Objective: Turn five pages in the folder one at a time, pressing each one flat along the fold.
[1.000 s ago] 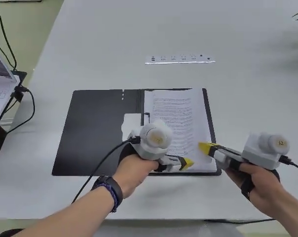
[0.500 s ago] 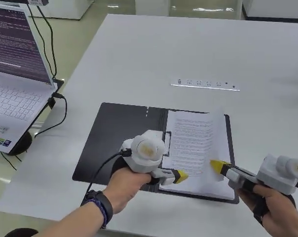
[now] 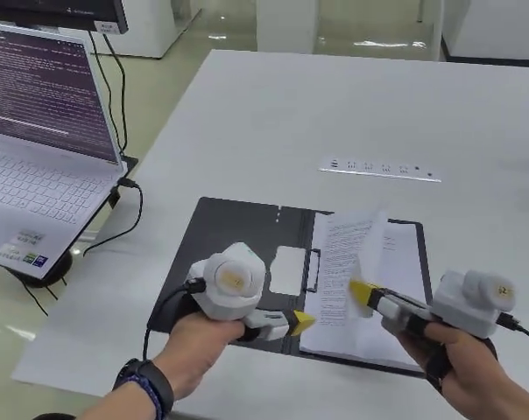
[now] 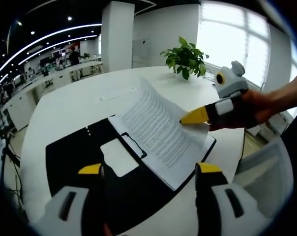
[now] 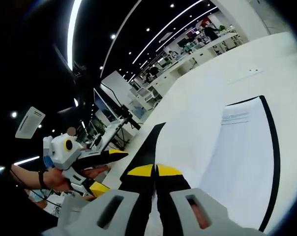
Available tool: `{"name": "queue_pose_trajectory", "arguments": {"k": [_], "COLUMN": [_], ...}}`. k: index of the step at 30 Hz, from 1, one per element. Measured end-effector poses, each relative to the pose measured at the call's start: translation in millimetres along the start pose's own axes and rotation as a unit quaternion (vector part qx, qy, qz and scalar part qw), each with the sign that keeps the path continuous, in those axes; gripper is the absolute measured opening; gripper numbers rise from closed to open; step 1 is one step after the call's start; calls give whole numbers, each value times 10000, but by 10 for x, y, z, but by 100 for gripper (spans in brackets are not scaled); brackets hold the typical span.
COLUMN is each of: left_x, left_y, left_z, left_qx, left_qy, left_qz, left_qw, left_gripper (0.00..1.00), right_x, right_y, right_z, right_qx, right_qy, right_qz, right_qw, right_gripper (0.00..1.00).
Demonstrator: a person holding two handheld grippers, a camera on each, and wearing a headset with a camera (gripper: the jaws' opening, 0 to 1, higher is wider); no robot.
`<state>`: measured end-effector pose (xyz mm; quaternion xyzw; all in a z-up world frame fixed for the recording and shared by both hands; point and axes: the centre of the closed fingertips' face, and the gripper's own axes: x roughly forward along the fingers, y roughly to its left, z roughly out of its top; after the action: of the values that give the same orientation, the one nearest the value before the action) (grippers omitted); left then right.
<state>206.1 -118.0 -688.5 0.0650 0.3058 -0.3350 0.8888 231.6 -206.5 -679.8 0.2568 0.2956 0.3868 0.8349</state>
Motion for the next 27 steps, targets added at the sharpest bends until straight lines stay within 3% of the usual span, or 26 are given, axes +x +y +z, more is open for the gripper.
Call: {"name": "queue_pose_trajectory", "arguments": {"k": [9,20,27], "left_x": [-230,-497,-627], "left_y": [162,392,470], "left_z": [-106,-212,-273], "left_qx": [-142,-288,-413], "left_qy": [-79,-157,-221], "left_qz": [170,397,525], "left_qw": [9997,9987,9975], "left_gripper": [76,76,77], "right_x": [250,434,561], "right_y": [247,389,499], "right_z": [-57,-120,-155], "right_qx": [-91,-90,-93], "right_qy": [127,208,274], "right_qz": [229,338,401], "right_qw": [9996,9992,9988], "right_gripper": [0,0,0]}}
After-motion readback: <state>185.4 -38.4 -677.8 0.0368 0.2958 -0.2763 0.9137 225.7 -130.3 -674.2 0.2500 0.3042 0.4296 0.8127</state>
